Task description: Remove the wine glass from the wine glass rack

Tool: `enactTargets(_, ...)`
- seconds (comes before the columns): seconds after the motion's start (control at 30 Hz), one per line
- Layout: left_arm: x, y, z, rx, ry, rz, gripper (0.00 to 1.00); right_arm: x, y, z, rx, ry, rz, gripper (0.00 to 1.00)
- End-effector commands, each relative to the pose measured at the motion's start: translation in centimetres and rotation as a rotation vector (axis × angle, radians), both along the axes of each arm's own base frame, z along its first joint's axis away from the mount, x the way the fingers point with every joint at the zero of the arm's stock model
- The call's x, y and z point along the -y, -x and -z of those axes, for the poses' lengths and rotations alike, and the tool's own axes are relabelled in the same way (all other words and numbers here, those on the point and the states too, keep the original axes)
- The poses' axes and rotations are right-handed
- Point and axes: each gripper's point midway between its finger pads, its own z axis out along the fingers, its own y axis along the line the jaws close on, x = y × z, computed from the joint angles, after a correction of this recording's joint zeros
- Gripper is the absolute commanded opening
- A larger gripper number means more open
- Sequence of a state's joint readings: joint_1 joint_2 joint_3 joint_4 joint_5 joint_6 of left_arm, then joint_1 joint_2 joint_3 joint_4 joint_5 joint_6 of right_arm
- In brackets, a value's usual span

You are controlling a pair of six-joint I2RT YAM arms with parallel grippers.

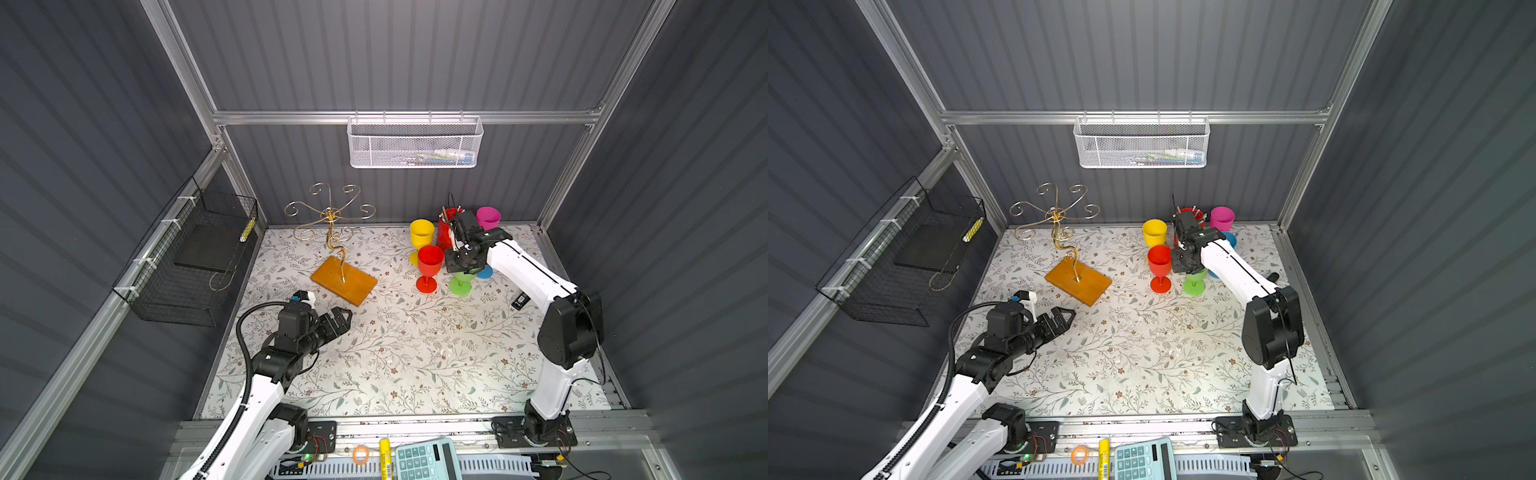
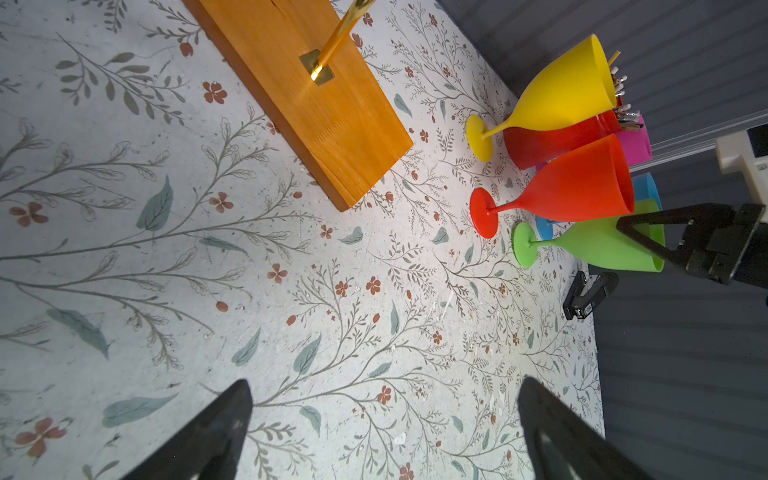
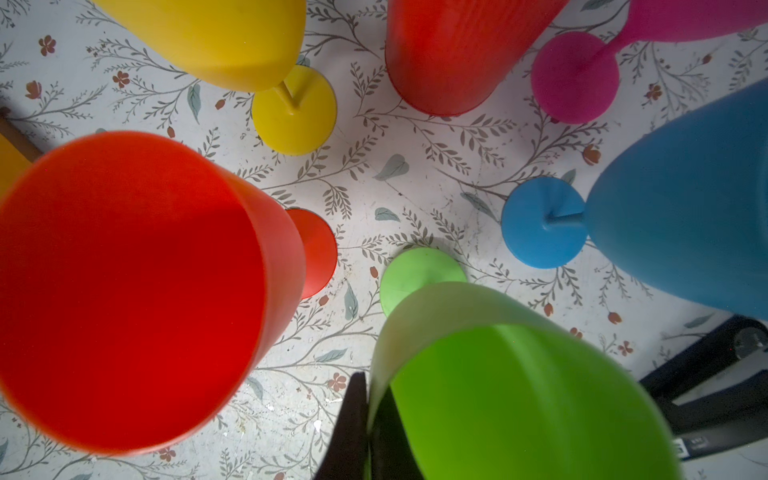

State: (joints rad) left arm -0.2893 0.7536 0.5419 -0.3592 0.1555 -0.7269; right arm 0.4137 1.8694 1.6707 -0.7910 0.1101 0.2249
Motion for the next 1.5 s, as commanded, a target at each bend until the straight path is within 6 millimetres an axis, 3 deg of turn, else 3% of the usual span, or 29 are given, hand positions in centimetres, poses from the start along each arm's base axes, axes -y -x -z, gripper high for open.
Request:
enactTargets(0.0, -0.1, -0.4, -1.1, 0.026, -0.017, 0.001, 1.00, -0.4, -0.4, -0.6, 0.012, -0.019, -0.013, 0.10)
enactTargets(0.23, -0.4, -0.4, -1.5, 0.033, -0.024, -0.015, 1.00, -0.6, 0.1, -1.7, 0.026, -0.030, -0.034, 0.33)
enactTargets(0.53, -1.2, -0.9, -2.4, 0.051, -0.063, -0.054, 1.00, -0.3, 1.7, -8.0, 0.161, -0.100, -0.053, 0.60)
enactTargets(0.73, -2.7, -1.1, -3.2, 0.093, -0.120, -0.111, 1.00, 1.7, 3.7, -10.4, 0.271, -0.084, -0.028, 0.79)
enactTargets(0.97, -4.3, -1.7, -4.4, 0.133, -0.185, -0.181, 1.00, 4.8, 5.5, -10.8, 0.382, -0.066, 0.031, 0.98)
enactTargets(1.13, -4.6, -1.9, -4.4, 0.131, -0.190, -0.202, 1.00, 7.4, 7.2, -10.6, 0.461, -0.120, 0.099, 0.99)
enactTargets(1.47, -6.2, -1.9, -6.3, 0.185, -0.233, -0.273, 1.00, 12.3, 10.3, -10.3, 0.694, -0.123, 0.215, 0.99)
